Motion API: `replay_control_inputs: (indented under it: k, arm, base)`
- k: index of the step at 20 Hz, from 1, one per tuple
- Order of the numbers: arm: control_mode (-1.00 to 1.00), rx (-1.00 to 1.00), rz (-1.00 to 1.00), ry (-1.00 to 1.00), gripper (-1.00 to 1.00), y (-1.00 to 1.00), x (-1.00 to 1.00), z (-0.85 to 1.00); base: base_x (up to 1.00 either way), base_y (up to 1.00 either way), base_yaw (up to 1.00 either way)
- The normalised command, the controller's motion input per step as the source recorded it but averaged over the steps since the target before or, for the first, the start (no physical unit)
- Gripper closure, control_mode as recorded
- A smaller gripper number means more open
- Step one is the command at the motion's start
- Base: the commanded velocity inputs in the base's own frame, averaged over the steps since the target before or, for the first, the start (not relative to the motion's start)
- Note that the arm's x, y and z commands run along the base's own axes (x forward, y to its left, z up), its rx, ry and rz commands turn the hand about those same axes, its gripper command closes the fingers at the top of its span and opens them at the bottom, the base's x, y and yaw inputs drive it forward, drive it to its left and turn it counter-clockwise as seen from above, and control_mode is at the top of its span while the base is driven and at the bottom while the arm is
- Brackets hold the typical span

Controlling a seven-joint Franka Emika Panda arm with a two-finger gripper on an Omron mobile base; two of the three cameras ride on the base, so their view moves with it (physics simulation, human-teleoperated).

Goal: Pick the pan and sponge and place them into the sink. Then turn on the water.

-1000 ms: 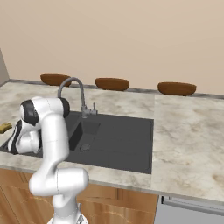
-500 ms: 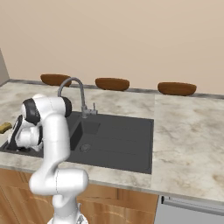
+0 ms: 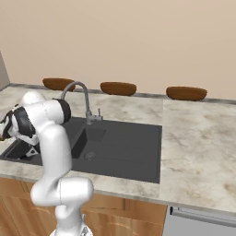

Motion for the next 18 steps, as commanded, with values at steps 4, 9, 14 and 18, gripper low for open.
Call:
replay_control_inputs:
  k: [4, 9, 14, 18]
  arm:
    - [-1.00, -0.29, 0.15, 0.02, -1.00, 0.86, -0.15, 1.00]
    - [-1.00, -0.21, 0.10, 0.02, -1.00, 0.98, 0.03, 0.72]
    - [-1.00, -0.04, 0.00, 0.00, -1.00, 0.52, 0.26, -0.08]
    - [-1.00, 0.00, 0.00, 0.00, -1.00, 0.11, 0.35, -0.37]
  base:
    - [0.00, 0.00, 0.00]
    - [0.00, 0.00, 0.00]
    - [0.00, 0.00, 0.00]
    - [0.00, 0.00, 0.00]
